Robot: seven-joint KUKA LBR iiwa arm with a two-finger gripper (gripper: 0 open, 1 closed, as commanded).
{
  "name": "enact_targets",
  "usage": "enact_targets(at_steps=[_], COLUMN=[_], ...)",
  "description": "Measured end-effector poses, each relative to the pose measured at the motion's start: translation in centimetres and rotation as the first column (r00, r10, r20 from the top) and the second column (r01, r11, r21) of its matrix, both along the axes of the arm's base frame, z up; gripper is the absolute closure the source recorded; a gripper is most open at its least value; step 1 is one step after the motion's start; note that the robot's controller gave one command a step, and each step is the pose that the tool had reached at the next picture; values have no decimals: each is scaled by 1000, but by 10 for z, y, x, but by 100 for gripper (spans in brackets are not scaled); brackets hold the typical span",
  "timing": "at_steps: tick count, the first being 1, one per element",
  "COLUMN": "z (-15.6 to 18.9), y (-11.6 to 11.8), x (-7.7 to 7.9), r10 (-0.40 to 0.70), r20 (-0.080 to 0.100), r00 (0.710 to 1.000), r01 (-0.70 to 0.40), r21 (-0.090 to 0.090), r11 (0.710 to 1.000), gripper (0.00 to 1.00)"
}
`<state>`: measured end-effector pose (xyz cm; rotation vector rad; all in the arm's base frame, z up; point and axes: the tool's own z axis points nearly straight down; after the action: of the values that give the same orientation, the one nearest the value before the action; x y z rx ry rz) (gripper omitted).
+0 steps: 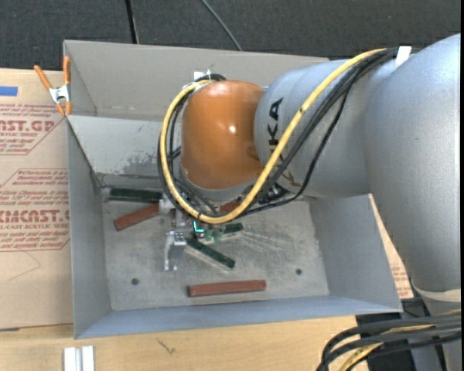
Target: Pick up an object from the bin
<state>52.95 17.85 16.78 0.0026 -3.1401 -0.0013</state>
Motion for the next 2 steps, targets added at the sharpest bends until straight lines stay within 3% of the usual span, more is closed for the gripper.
enact_targets(at_steps=[1, 2], z=[1, -8], y=[0, -50], x=[1, 20], r10=[-1, 48], r20=[2, 3], r00=[1000, 999], r01=[1, -48], r21=[1, 1], r11=[1000, 999], gripper=[0, 0])
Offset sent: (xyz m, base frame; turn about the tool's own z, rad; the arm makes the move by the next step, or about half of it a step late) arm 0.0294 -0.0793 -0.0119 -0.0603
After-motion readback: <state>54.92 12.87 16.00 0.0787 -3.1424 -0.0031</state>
